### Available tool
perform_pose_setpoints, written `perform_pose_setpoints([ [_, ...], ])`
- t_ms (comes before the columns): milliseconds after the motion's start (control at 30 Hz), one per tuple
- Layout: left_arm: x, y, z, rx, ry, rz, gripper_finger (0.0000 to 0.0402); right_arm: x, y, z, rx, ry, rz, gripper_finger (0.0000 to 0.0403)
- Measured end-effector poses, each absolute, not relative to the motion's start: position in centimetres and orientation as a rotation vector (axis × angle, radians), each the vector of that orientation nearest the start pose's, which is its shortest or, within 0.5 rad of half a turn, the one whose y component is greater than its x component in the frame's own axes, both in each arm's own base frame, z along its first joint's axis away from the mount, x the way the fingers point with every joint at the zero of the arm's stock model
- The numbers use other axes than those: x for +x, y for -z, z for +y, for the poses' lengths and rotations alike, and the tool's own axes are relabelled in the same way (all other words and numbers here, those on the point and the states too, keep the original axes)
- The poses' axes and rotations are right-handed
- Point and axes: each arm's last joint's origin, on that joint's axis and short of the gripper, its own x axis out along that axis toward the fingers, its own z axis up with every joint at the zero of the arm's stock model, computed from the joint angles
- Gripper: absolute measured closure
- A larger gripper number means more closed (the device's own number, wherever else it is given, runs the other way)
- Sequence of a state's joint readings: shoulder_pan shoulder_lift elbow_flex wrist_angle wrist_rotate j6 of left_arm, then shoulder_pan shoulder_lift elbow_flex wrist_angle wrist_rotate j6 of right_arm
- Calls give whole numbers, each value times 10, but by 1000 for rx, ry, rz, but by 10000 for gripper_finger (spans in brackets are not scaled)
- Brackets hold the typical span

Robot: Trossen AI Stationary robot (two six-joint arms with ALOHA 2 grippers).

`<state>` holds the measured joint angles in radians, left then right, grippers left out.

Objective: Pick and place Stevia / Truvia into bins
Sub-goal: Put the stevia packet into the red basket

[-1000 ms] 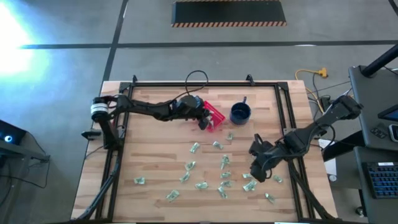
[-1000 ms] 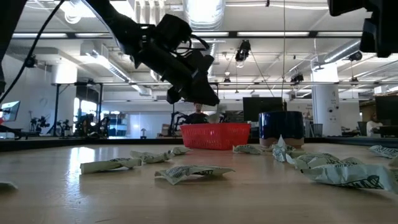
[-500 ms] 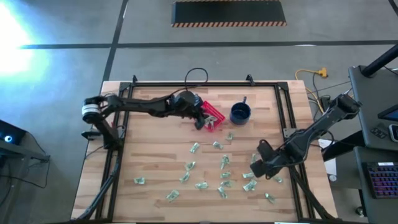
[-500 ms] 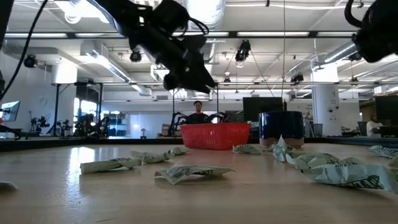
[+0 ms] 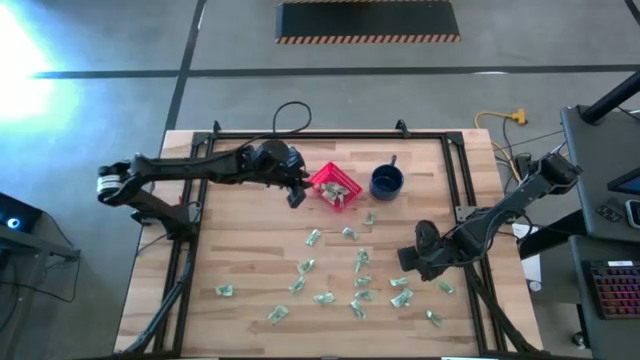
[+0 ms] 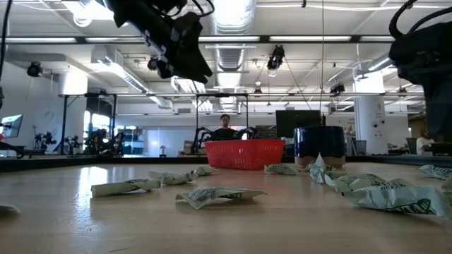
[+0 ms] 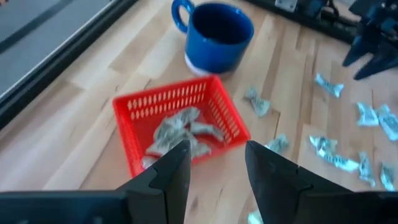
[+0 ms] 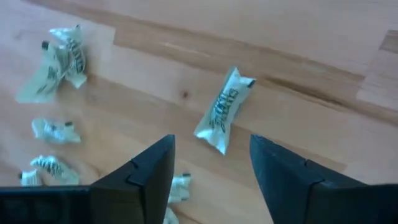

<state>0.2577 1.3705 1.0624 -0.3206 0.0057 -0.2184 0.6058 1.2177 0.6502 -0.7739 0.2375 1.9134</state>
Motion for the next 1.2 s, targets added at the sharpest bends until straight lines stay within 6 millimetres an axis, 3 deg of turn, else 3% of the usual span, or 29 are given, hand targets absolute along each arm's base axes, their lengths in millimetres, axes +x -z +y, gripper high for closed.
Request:
perform_pose_setpoints([
  [300,267,-290,71,-291,-322,581,265,172,-157,96,1051,989,1024,191],
  [767,266,-290,70,-298,-324,578,265,182,-134,102,992,1015,1121,198],
  [967,266,-290,70,-299,-324,572,265,181,-135,102,945,975,1149,231],
  [1200,266,-290,70,-300,-325,573,265,182,-135,102,896,915,1164,307],
])
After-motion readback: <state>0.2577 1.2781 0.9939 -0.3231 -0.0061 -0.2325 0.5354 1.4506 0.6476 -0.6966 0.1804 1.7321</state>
